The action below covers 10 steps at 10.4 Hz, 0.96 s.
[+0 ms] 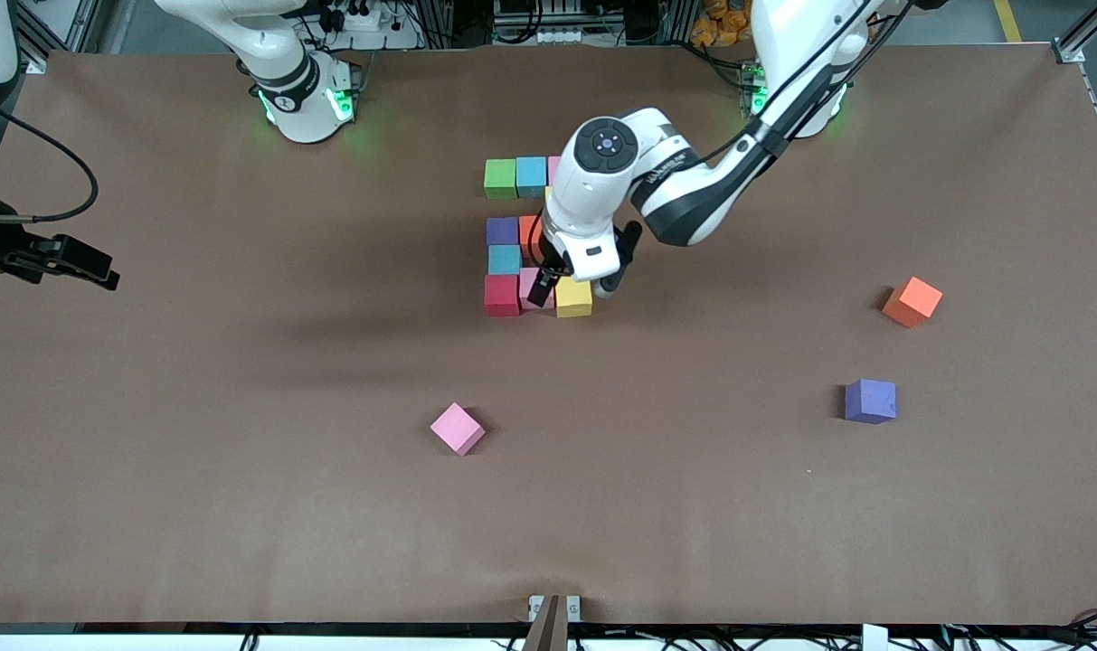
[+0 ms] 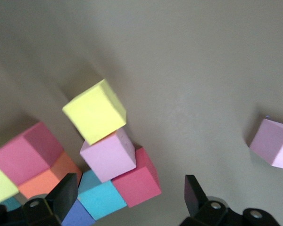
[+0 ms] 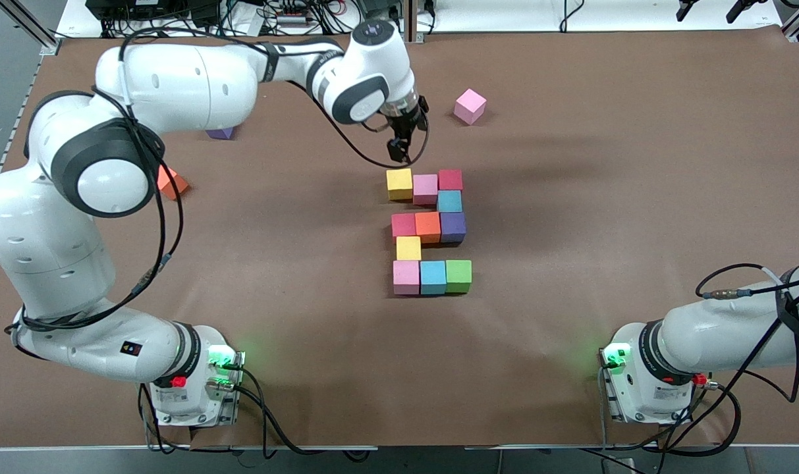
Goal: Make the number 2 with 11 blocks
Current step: 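Open the left gripper and release the yellow cube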
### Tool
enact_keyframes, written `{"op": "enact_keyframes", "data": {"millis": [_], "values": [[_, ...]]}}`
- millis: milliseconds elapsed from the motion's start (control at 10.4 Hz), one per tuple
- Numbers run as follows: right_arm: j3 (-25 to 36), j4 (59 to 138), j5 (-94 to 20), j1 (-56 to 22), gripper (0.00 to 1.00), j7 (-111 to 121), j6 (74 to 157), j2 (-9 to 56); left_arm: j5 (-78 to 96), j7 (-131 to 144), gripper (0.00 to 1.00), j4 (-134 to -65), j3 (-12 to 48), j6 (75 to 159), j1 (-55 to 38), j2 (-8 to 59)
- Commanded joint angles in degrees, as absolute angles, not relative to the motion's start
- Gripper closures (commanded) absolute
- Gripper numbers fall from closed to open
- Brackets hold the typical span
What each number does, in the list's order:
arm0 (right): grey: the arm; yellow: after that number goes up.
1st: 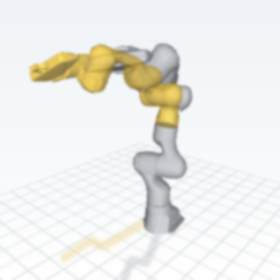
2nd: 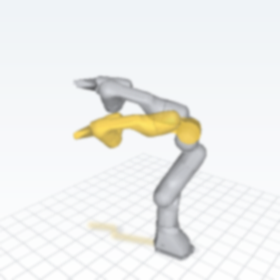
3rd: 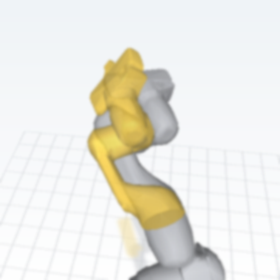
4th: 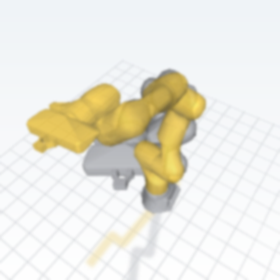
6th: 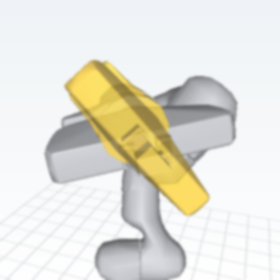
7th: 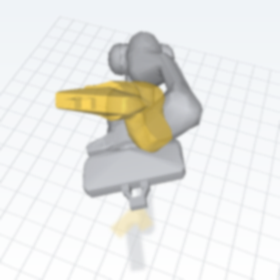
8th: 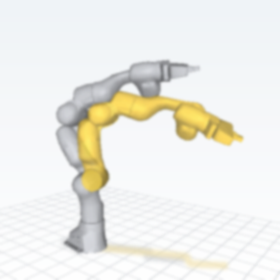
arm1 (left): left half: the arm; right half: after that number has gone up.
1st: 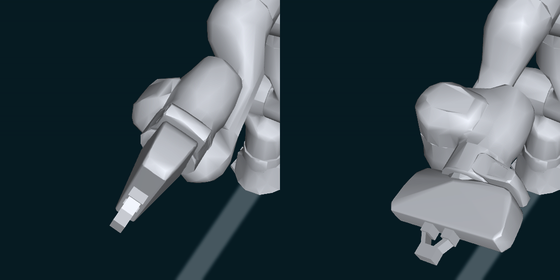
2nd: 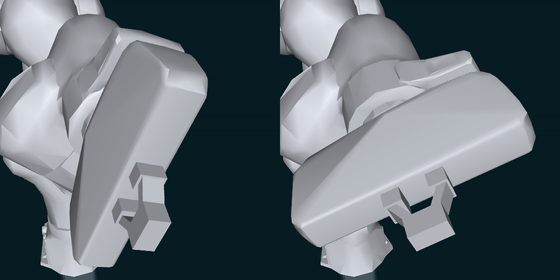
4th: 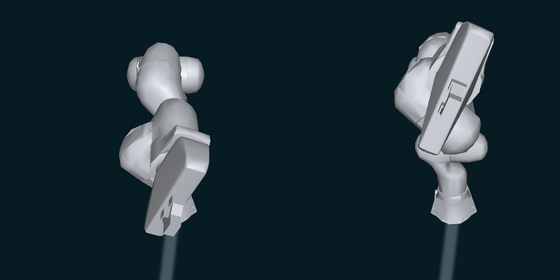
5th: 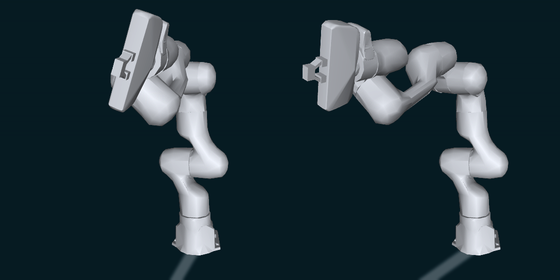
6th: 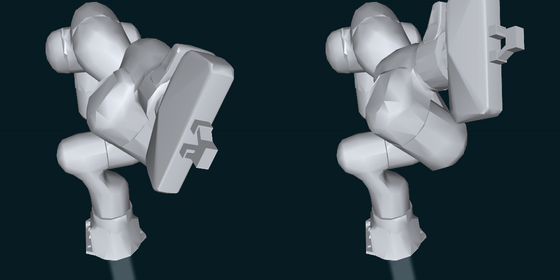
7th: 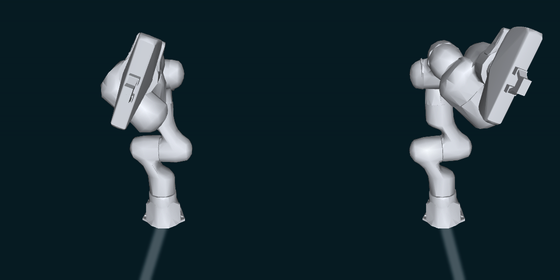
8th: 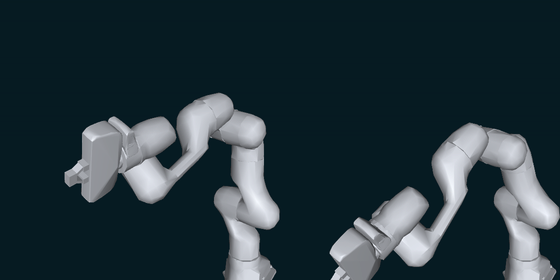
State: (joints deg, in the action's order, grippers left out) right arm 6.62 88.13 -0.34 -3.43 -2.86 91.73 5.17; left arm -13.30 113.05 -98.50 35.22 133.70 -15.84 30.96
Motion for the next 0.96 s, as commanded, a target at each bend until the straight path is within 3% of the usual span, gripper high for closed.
{"op": "enact_keyframes", "data": {"millis": [0,671,862], "values": [[5.9,86.3,-1.1,-1.9,0.00,-2.8,90.4,5.5,-14.2,99.9,0.00,-98.3,35.6,131.6,-13.8,28.7],[5.8,83.7,-0.6,0.6,0.00,-3.0,88.7,5.0,-13.5,53.5,0.00,-97.7,33.1,123.1,-9.0,22.3],[5.8,81.9,-0.4,0.7,0.00,-2.8,88.7,5.1,-13.2,45.6,0.00,-94.8,31.9,116.4,-7.7,20.2]]}}
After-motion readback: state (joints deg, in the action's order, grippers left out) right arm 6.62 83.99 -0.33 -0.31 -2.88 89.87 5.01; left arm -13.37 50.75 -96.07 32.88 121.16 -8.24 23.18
